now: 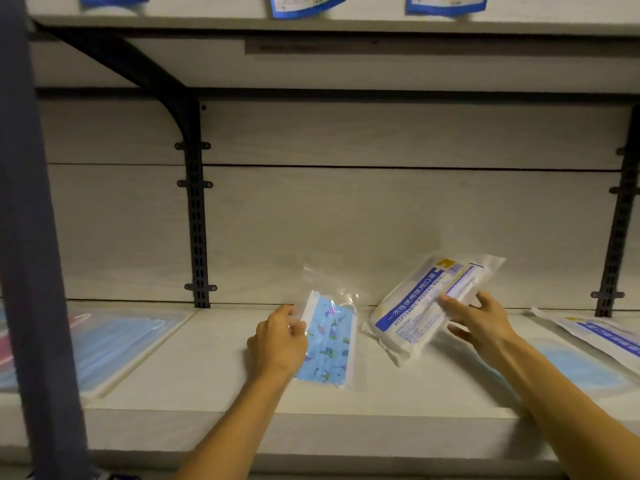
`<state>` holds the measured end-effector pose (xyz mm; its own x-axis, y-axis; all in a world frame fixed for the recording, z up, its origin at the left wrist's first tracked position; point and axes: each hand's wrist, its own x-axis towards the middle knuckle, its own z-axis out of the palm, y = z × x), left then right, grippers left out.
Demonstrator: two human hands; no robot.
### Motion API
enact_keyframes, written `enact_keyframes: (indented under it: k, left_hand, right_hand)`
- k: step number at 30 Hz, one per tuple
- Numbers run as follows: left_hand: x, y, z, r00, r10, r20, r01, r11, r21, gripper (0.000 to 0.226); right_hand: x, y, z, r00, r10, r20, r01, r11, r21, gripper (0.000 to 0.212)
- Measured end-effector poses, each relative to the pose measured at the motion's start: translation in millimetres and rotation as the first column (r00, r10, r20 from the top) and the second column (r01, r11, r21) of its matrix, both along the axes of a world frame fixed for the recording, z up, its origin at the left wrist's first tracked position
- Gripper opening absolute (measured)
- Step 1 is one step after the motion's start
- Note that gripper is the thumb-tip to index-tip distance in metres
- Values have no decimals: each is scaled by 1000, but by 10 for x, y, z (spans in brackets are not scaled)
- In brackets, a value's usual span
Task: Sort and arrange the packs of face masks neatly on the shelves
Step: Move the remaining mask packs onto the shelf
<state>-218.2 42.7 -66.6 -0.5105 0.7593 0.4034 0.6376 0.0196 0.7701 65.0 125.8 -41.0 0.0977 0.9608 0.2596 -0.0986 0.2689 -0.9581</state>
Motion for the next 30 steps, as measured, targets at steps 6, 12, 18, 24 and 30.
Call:
enact_keyframes:
  k: [6,12,18,24,30]
  left_hand:
    - [-18,-12,142,999,-16,48,14,998,53,16]
    - [4,-202,436,980,-20,200,-17,983,184,9]
    - [24,-518,641,966,118,231,-177,951,254,10]
    - [33,-1016,639,915,218,340,-324,898,297,12]
    - [-131,-1643,460,875,387,290,-468,827,310,8]
  right_hand:
    - [-79,-91,81,998,-9,63,7,999,32,30]
    - [-6,-281,462,996,55,66,-61,993,99,23]
    - [-16,-493,796,974,156,163,-184,967,176,16]
    - [-159,-749,840,904,334,267,-393,894,215,24]
    - [-604,-969,647,811,495,313,-563,805,187,21]
